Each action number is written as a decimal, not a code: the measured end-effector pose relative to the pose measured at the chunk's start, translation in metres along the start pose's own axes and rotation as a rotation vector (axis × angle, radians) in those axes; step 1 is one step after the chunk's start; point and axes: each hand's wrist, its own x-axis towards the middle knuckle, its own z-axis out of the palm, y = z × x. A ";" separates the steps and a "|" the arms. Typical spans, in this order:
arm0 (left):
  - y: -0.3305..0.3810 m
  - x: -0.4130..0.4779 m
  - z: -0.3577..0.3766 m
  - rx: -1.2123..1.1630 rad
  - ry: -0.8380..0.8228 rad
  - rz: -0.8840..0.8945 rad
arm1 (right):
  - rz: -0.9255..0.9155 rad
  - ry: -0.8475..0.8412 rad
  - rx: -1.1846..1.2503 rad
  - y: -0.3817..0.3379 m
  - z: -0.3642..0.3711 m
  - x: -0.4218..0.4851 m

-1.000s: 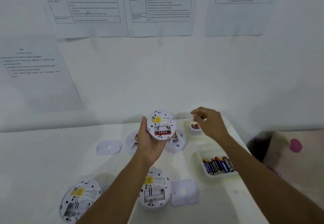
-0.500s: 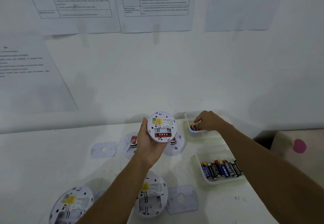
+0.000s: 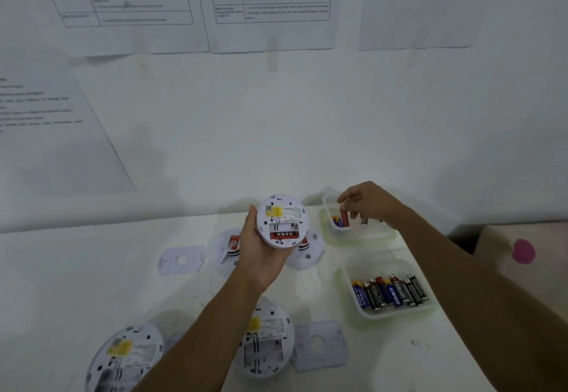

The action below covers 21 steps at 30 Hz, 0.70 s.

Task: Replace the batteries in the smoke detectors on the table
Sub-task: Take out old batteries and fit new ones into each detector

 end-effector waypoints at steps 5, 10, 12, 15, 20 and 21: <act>0.001 -0.004 0.002 0.010 -0.005 0.010 | -0.095 -0.078 0.533 -0.031 -0.002 -0.033; -0.003 -0.010 0.005 0.036 -0.018 0.019 | -0.155 -0.239 0.690 -0.058 0.023 -0.068; -0.003 -0.015 0.005 0.058 -0.023 0.030 | -0.169 -0.273 0.712 -0.066 0.037 -0.078; -0.002 -0.020 0.003 0.096 -0.025 0.048 | -0.164 -0.248 0.706 -0.073 0.057 -0.089; -0.001 -0.032 0.003 0.160 -0.052 0.079 | -0.227 -0.103 0.629 -0.079 0.086 -0.101; -0.002 -0.035 0.003 0.184 -0.062 0.093 | -0.242 -0.064 0.571 -0.079 0.091 -0.104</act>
